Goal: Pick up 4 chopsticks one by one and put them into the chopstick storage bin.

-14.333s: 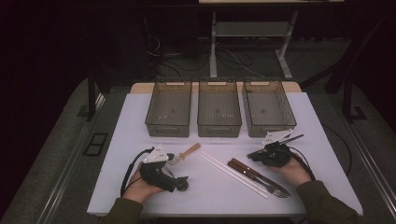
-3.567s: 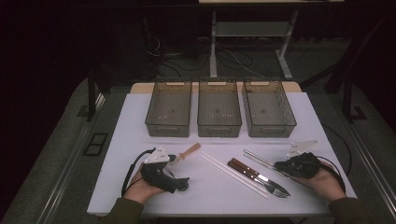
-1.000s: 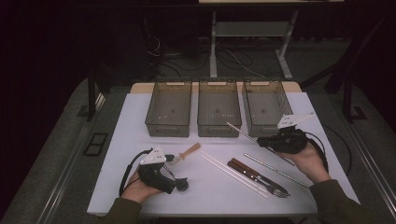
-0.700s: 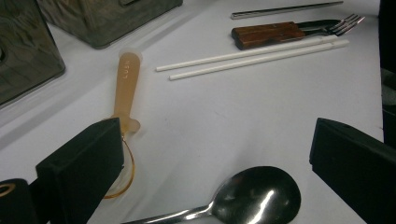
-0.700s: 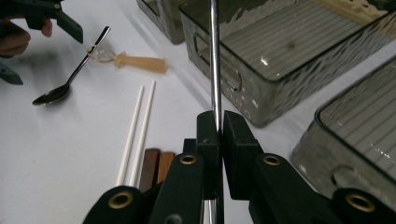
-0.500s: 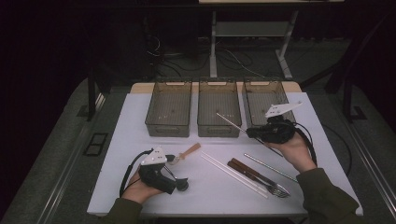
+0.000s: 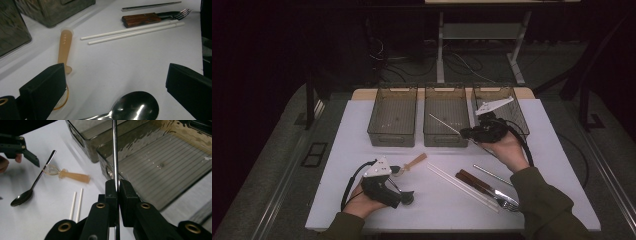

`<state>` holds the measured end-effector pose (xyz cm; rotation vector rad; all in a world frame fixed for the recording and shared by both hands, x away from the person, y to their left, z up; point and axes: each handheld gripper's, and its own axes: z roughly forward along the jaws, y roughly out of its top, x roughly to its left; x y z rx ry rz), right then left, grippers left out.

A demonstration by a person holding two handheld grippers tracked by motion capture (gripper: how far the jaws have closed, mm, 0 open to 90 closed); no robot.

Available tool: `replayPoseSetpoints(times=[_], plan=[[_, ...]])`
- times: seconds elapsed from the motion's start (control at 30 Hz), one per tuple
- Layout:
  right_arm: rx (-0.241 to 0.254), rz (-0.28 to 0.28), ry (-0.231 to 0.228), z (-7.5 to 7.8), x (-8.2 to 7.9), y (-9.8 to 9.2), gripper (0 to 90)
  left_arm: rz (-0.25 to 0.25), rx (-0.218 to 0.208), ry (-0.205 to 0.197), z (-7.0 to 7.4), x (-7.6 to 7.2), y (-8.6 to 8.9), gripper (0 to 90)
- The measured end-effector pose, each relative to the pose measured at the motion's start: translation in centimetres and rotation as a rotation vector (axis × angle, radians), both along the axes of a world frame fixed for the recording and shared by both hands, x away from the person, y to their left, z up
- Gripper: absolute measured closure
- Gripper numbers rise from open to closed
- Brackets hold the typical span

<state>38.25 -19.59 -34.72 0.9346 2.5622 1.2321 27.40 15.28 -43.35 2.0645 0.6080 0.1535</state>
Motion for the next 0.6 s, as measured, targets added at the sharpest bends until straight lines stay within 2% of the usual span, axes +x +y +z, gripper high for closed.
replayPoseSetpoints(times=[0.33,0.6], plan=[[-0.02,-0.023,0.015,1.1,1.7,2.7,85.5,-0.003,0.002,0.002,0.0,0.0,-0.1,1.6],[-0.035,-0.029,0.02,1.9,3.3,5.6,85.5,0.0,0.002,0.006,0.1,0.1,-0.1,1.6]])
